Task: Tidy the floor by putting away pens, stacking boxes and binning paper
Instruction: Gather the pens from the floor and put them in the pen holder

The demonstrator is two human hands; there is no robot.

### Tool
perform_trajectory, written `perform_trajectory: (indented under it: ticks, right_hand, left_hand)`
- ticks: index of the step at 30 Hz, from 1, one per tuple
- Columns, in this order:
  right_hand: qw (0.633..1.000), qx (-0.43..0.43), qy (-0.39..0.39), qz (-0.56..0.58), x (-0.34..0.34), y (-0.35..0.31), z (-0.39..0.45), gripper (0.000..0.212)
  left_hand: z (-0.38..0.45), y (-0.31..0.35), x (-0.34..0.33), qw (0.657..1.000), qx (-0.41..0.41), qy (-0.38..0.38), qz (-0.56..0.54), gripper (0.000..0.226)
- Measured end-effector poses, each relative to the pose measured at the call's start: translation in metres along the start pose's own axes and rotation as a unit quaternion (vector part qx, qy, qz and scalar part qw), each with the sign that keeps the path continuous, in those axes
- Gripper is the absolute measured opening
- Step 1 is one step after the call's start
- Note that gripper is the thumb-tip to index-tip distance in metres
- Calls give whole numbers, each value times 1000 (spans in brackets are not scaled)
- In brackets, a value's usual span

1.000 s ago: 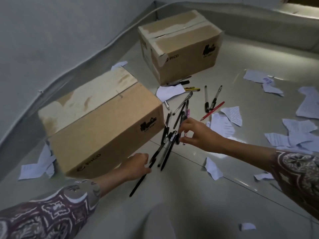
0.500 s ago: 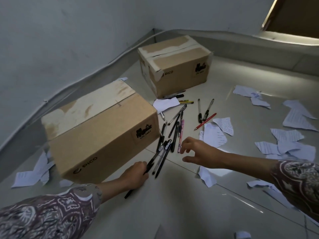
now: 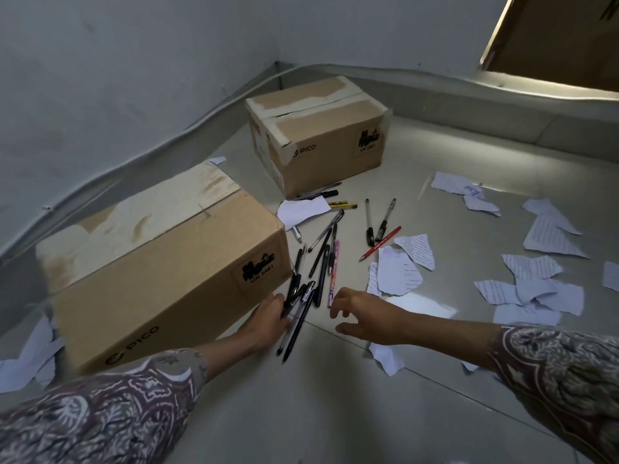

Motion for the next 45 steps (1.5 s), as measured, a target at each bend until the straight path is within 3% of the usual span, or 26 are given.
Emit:
perform_trajectory:
  ticks: [4, 8, 12, 15, 18, 24, 40, 45]
  right_hand:
    - [1000, 12, 6, -13, -10, 5, 10, 29]
    - [997, 51, 2, -53, -15, 2, 20, 32]
    - [978, 140, 23, -152, -24, -3, 37, 38]
    - [954, 183, 15, -235, -35, -5, 51, 38]
    - [935, 208, 33, -285, -40, -8, 61, 32]
    - [920, 248, 86, -291, -43, -12, 66, 18]
    - [788, 422, 24, -448, -34, -16, 67, 5]
    - [782, 426, -2, -455, -34, -18, 68, 4]
  left_hand:
    - [6, -1, -4, 1000, 6, 3, 6, 34]
    - [7, -3, 3, 999, 26, 15, -32, 5]
    - [1, -6, 18, 994, 38, 17, -99, 20]
    - [-9, -9, 25, 990, 27, 12, -137, 3]
    - [-20, -14, 30, 983, 35, 8, -178, 23]
    - [-34, -20, 37, 981, 29, 7, -193, 13]
    - [-44, -18, 50, 981, 28, -10, -190, 10]
    - [-47, -20, 50, 981, 30, -19, -190, 9]
Point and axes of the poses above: each hand's wrist, its own z-axis towards the middle knuckle, its own x-axis out of the back of the hand, y = z × x, the point moved 1 cm from there along z, towards the middle knuckle
